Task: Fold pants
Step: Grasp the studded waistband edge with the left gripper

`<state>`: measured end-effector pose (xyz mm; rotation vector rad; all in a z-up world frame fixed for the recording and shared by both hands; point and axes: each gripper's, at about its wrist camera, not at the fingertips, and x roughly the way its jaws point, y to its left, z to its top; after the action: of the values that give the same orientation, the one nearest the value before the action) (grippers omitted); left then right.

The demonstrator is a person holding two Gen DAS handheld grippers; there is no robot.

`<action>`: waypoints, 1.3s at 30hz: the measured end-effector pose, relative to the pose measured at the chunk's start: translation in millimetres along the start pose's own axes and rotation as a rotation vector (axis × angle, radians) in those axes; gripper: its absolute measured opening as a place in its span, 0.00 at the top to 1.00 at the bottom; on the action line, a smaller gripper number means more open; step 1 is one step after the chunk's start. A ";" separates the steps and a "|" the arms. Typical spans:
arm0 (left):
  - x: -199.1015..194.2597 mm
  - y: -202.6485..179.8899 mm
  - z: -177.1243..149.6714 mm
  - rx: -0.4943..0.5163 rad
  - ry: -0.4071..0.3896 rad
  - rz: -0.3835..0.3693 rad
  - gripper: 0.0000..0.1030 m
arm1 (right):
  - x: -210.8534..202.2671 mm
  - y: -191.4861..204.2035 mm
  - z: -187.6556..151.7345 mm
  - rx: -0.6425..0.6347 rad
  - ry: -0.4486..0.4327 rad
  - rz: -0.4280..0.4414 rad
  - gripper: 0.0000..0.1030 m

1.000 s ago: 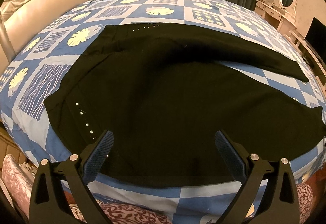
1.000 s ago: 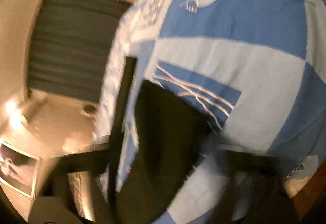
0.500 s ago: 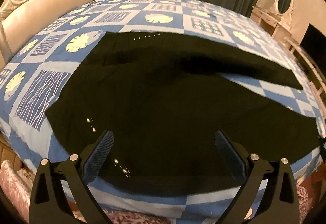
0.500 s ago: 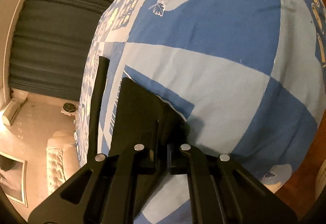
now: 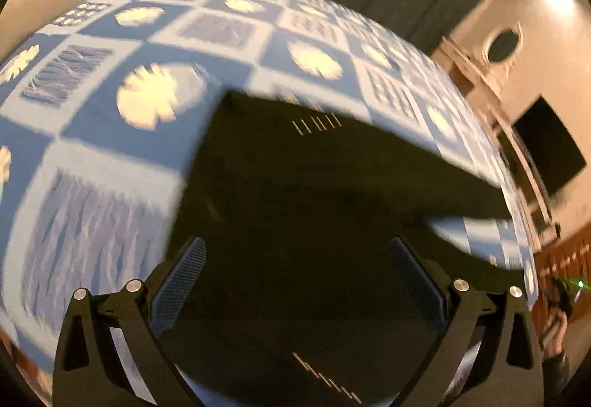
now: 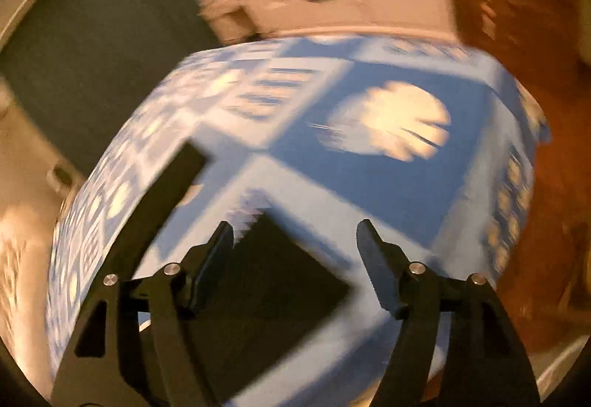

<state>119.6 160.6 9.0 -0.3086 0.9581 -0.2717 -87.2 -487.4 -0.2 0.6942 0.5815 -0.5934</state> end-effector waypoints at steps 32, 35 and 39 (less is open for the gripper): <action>181.6 103.4 117.4 -0.198 0.221 -0.314 0.89 | 166.2 396.2 -108.5 -0.635 0.453 0.610 0.16; 181.2 105.4 116.2 -0.200 0.218 -0.323 0.89 | 192.2 427.8 -99.2 -0.722 0.507 0.651 0.14; 182.1 105.4 118.5 -0.204 0.228 -0.324 0.89 | 221.7 471.9 -99.8 -0.887 0.564 0.644 0.14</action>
<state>327.4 208.6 -104.4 -0.6322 1.1627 -0.5145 351.3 -188.5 -16.0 0.1502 0.9903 0.4867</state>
